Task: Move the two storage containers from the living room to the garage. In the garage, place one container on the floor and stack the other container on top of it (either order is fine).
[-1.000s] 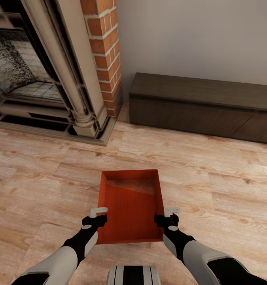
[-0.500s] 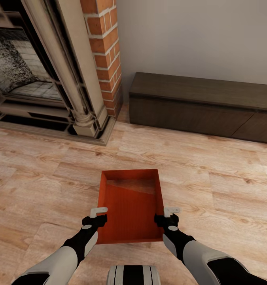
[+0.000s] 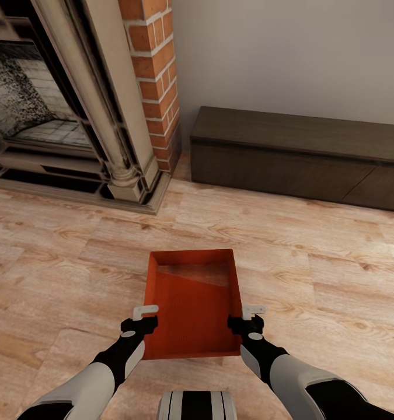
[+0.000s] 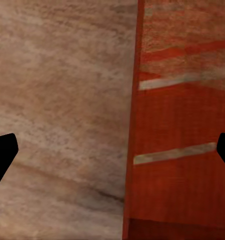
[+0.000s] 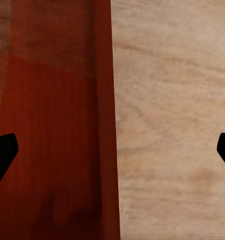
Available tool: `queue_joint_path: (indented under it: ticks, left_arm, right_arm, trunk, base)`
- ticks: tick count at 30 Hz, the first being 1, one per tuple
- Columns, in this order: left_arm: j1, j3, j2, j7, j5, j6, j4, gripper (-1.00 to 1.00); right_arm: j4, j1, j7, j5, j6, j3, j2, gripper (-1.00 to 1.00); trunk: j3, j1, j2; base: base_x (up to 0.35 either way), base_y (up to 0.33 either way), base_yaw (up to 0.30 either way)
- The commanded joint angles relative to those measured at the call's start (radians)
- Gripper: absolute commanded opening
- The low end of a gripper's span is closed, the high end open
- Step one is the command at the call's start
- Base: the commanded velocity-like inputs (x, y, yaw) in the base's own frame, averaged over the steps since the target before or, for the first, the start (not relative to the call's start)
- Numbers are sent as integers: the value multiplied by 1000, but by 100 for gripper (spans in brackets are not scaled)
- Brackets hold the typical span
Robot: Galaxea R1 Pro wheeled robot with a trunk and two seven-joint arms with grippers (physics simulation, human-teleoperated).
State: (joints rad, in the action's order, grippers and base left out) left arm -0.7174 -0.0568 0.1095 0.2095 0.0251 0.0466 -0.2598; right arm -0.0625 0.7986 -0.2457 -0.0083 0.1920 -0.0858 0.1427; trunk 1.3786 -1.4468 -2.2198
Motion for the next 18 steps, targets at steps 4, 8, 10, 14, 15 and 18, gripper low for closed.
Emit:
queue_joint_path:
  ticks: [4, 8, 10, 14, 15, 18]
  left_arm:
    - [-1, -6, 0, 1, 3, 3, 4, -100]
    - [0, -5, 0, 1, 3, 4, 4, -100]
    - [0, -5, 0, 1, 3, 4, 2, -100]
    - [0, -4, 0, 1, 4, 4, 4, -100]
    - [0, -3, 0, 1, 4, 4, 4, -100]
    - [0, -4, 1, 1, 4, 3, 5, -100]
  right_arm:
    - [1, 1, -6, 2, 1, -10, 1, -100]
    - [1, 1, -6, 3, 1, -11, 1, -100]
    - [1, 1, -6, 4, 1, -12, 1, -100]
    - [1, 1, -5, 5, 0, -12, 1, -100]
    - [1, 1, -5, 5, 0, -12, 1, -100]
    - [1, 1, -5, 5, 0, -12, 1, -100]
  trunk:
    - [1, 0, 0]
    - [1, 0, 0]
    - [1, 0, 0]
    - [1, 0, 0]
    - [1, 0, 0]
    - [1, 0, 0]
  base:
    - [0, 0, 0]
    - [0, 0, 0]
    - [0, 0, 0]
    - [0, 0, 0]
    - [0, 0, 0]
    - [0, 0, 0]
